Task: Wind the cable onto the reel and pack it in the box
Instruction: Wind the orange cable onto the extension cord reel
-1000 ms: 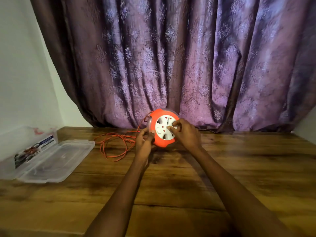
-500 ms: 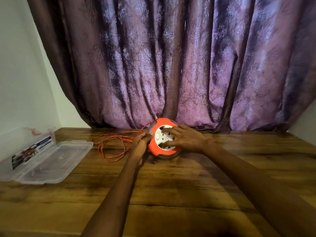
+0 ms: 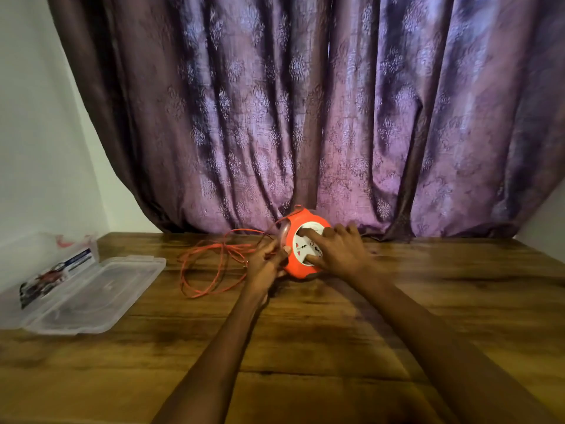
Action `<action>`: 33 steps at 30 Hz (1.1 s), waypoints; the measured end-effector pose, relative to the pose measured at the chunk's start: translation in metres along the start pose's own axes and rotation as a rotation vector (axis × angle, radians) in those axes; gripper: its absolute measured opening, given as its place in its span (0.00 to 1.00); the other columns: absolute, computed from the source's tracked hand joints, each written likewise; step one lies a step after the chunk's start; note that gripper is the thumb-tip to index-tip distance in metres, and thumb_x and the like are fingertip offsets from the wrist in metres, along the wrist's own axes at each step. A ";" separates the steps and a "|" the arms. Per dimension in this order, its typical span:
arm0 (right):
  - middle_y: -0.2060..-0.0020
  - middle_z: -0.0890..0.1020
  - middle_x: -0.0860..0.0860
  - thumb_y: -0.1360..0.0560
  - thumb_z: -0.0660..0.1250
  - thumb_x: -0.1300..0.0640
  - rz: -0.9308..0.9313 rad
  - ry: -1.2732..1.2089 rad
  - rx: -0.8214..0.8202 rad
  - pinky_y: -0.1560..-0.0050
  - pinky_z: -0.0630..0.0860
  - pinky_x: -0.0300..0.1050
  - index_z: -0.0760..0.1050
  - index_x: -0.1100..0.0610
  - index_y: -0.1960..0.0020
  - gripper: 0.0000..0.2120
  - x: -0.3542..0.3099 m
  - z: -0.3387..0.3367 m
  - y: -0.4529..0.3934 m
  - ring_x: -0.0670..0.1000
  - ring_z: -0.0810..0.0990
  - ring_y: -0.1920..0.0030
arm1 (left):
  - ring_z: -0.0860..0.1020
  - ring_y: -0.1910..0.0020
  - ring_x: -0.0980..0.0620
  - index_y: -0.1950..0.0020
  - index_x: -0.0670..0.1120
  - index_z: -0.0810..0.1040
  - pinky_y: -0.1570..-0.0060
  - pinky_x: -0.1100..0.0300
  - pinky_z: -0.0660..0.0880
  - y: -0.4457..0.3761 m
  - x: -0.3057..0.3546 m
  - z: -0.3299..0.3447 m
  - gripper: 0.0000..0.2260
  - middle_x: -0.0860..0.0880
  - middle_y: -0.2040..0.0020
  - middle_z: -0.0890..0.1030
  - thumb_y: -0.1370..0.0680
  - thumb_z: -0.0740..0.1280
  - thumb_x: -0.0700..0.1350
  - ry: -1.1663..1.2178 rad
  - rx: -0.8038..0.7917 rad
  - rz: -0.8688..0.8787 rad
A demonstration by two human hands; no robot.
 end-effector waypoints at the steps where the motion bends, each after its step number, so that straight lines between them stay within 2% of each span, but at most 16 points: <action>1: 0.55 0.85 0.54 0.34 0.66 0.33 0.090 -0.074 0.012 0.49 0.70 0.54 0.70 0.37 0.34 0.30 -0.001 0.001 0.000 0.58 0.83 0.55 | 0.82 0.53 0.53 0.39 0.51 0.83 0.57 0.53 0.82 0.000 0.001 0.001 0.14 0.46 0.43 0.83 0.23 0.72 0.41 -0.002 0.014 0.029; 3: 0.59 0.86 0.53 0.36 0.66 0.32 0.224 -0.228 0.054 0.55 0.74 0.51 0.69 0.38 0.36 0.30 -0.006 0.002 0.000 0.57 0.84 0.59 | 0.82 0.46 0.48 0.42 0.56 0.84 0.51 0.49 0.81 0.000 0.004 -0.002 0.14 0.46 0.37 0.81 0.23 0.73 0.41 -0.013 0.053 0.079; 6: 0.52 0.85 0.52 0.35 0.67 0.33 0.306 -0.366 0.076 0.58 0.76 0.49 0.66 0.37 0.34 0.31 -0.010 0.005 0.001 0.59 0.84 0.55 | 0.81 0.44 0.46 0.44 0.59 0.85 0.55 0.51 0.81 -0.001 0.004 -0.009 0.13 0.45 0.34 0.80 0.24 0.74 0.43 -0.038 0.077 0.092; 9: 0.46 0.83 0.52 0.32 0.67 0.36 0.297 -0.376 0.109 0.54 0.76 0.51 0.64 0.35 0.31 0.31 -0.009 0.009 0.003 0.60 0.82 0.49 | 0.81 0.48 0.48 0.44 0.58 0.85 0.54 0.48 0.82 -0.002 -0.001 -0.008 0.12 0.46 0.41 0.85 0.27 0.75 0.51 -0.030 0.071 0.049; 11: 0.44 0.82 0.52 0.31 0.68 0.38 0.296 -0.383 0.124 0.50 0.75 0.52 0.64 0.34 0.31 0.30 -0.007 0.010 0.004 0.59 0.80 0.46 | 0.81 0.52 0.48 0.46 0.53 0.86 0.51 0.44 0.83 -0.001 0.005 -0.011 0.16 0.46 0.49 0.86 0.29 0.73 0.61 -0.114 0.119 0.088; 12: 0.44 0.81 0.52 0.32 0.68 0.38 0.297 -0.383 0.132 0.48 0.74 0.53 0.64 0.34 0.31 0.30 -0.006 0.010 0.004 0.59 0.79 0.45 | 0.82 0.54 0.48 0.48 0.49 0.86 0.50 0.41 0.83 -0.001 0.012 -0.014 0.19 0.45 0.52 0.86 0.28 0.72 0.62 -0.187 0.169 0.134; 15: 0.45 0.79 0.52 0.32 0.68 0.38 0.281 -0.321 0.160 0.47 0.72 0.55 0.65 0.34 0.32 0.30 -0.007 0.008 0.004 0.59 0.77 0.45 | 0.83 0.56 0.44 0.53 0.45 0.82 0.51 0.41 0.80 0.003 0.034 -0.026 0.11 0.46 0.56 0.84 0.24 0.73 0.52 -0.463 0.336 0.348; 17: 0.46 0.79 0.53 0.32 0.68 0.39 0.256 -0.255 0.174 0.48 0.71 0.55 0.67 0.35 0.32 0.29 -0.009 0.007 0.003 0.59 0.78 0.47 | 0.79 0.52 0.44 0.51 0.45 0.77 0.47 0.43 0.77 0.009 0.046 -0.029 0.11 0.47 0.52 0.80 0.25 0.74 0.49 -0.605 0.409 0.472; 20: 0.48 0.80 0.53 0.33 0.69 0.39 0.223 -0.176 0.179 0.51 0.71 0.54 0.69 0.36 0.32 0.29 -0.011 0.005 0.002 0.58 0.78 0.49 | 0.78 0.43 0.44 0.41 0.44 0.79 0.39 0.47 0.74 0.011 0.056 -0.025 0.16 0.44 0.43 0.81 0.24 0.73 0.50 -0.861 0.361 0.599; 22: 0.49 0.80 0.53 0.34 0.70 0.39 0.204 -0.146 0.188 0.52 0.71 0.54 0.71 0.36 0.33 0.29 -0.010 0.004 0.003 0.58 0.78 0.50 | 0.81 0.46 0.43 0.42 0.45 0.81 0.43 0.47 0.76 0.011 0.057 -0.023 0.13 0.44 0.46 0.85 0.23 0.72 0.51 -0.935 0.297 0.598; 24: 0.50 0.80 0.53 0.34 0.71 0.39 0.195 -0.134 0.179 0.51 0.71 0.54 0.71 0.36 0.33 0.29 -0.008 0.003 0.003 0.59 0.78 0.50 | 0.83 0.53 0.43 0.48 0.47 0.81 0.52 0.48 0.79 0.015 0.060 -0.022 0.08 0.46 0.53 0.86 0.21 0.70 0.50 -0.949 0.291 0.627; 26: 0.49 0.81 0.53 0.34 0.71 0.40 0.196 -0.134 0.156 0.49 0.70 0.55 0.71 0.36 0.33 0.30 -0.007 0.004 0.004 0.59 0.78 0.48 | 0.83 0.57 0.43 0.51 0.46 0.80 0.56 0.47 0.79 0.019 0.063 -0.023 0.08 0.45 0.56 0.86 0.20 0.68 0.50 -0.942 0.342 0.627; 30: 0.49 0.81 0.53 0.33 0.71 0.41 0.205 -0.146 0.139 0.50 0.70 0.55 0.70 0.36 0.33 0.29 -0.004 0.006 0.009 0.59 0.78 0.49 | 0.82 0.58 0.40 0.52 0.43 0.79 0.57 0.48 0.77 0.023 0.075 -0.041 0.08 0.42 0.58 0.84 0.21 0.67 0.47 -0.719 0.570 0.555; 33: 0.52 0.80 0.53 0.34 0.71 0.42 0.221 -0.160 0.188 0.54 0.70 0.53 0.70 0.37 0.34 0.29 0.001 0.007 0.015 0.59 0.78 0.52 | 0.81 0.57 0.37 0.55 0.41 0.78 0.56 0.47 0.74 0.018 0.073 -0.061 0.07 0.39 0.59 0.83 0.21 0.68 0.44 -0.624 0.641 0.405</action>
Point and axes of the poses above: each hand's wrist, its own y-axis away from the middle knuckle, its own z-axis out of the palm, x = y × z, the point moved 6 cm from there along -y, towards the middle knuckle
